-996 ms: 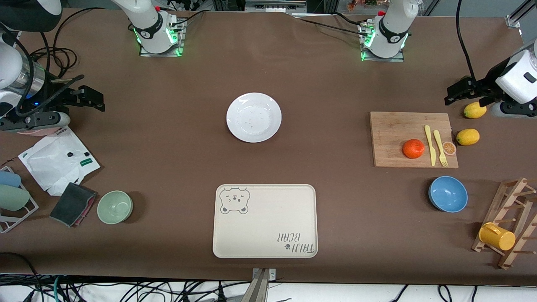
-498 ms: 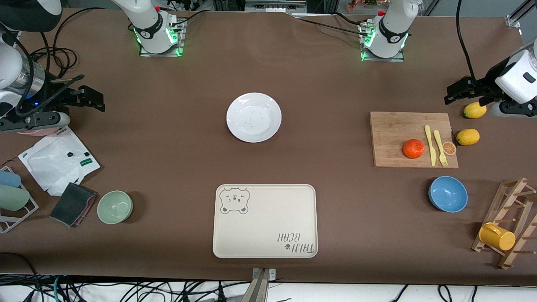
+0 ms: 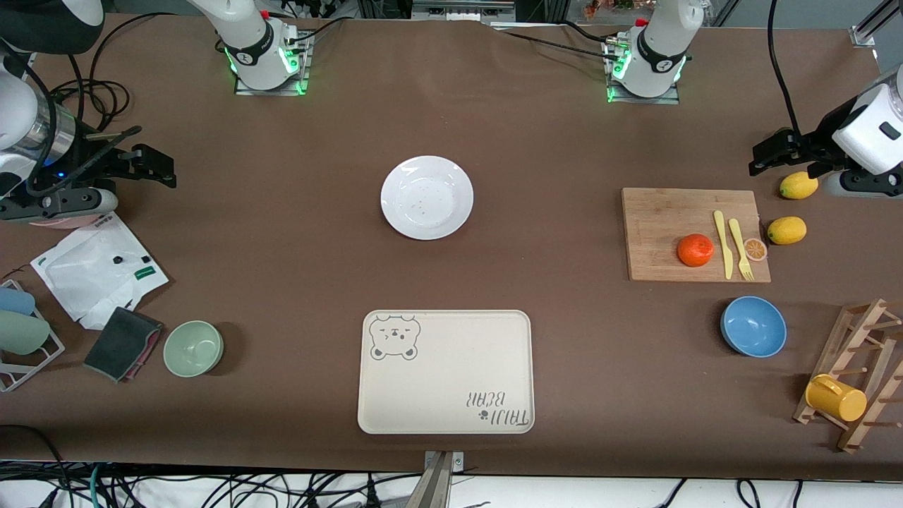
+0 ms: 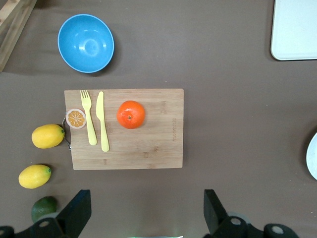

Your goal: Place orange and plate with both arms

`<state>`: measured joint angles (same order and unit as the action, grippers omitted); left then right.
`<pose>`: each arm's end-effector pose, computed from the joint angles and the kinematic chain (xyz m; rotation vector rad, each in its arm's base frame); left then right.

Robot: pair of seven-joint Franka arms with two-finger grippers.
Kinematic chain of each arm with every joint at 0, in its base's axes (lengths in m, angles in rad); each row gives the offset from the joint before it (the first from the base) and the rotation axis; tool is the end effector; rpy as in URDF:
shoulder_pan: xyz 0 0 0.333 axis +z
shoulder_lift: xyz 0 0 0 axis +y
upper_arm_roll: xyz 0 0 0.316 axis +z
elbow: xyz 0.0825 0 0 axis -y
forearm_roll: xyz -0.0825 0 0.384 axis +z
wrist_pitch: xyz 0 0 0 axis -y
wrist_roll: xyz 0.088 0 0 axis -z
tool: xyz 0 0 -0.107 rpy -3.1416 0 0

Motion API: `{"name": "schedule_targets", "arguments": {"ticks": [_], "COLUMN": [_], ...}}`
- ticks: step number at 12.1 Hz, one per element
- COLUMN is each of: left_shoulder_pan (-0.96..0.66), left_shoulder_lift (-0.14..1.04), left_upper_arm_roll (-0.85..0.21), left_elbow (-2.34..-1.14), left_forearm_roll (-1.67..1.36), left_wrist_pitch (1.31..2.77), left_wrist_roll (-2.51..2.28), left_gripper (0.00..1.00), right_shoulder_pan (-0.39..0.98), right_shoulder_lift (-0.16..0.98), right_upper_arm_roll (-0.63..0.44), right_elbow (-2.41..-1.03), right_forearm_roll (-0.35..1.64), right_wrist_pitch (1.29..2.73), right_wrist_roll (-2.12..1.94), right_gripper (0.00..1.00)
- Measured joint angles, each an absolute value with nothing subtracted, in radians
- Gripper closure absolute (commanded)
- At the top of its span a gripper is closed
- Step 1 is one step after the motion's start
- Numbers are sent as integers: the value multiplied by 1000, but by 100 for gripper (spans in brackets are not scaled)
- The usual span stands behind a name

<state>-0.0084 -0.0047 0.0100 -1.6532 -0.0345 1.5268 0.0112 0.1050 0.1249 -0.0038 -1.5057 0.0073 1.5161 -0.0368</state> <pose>0.5446 -0.0029 0.5850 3.1005 -0.0140 -0.1886 0.5816 0.0600 0.5793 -3.1259 -0.2160 0.1798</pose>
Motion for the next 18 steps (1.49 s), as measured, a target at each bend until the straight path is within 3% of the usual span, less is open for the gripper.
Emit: {"name": "schedule_targets", "arguments": {"ticks": [14,18], "left_shoulder_pan": [-8,-4], "left_shoulder_lift": [-4,62], "left_upper_arm_roll": [11,13], "left_elbow": [-1653,-1664], "left_forearm_roll": [-33,9], "left_wrist_pitch": [1520,1500], "left_wrist_roll": [12,14], "left_gripper": [0,0], "right_shoulder_pan": [103,103], "right_shoulder_lift": [127,127], "right_upper_arm_roll": [-8,-8], "right_elbow": [-1506,-1506], "right_forearm_roll": [7,8], "right_wrist_pitch": [1516,1516], "right_wrist_roll": [-37,-37], "right_gripper": [0,0]}}
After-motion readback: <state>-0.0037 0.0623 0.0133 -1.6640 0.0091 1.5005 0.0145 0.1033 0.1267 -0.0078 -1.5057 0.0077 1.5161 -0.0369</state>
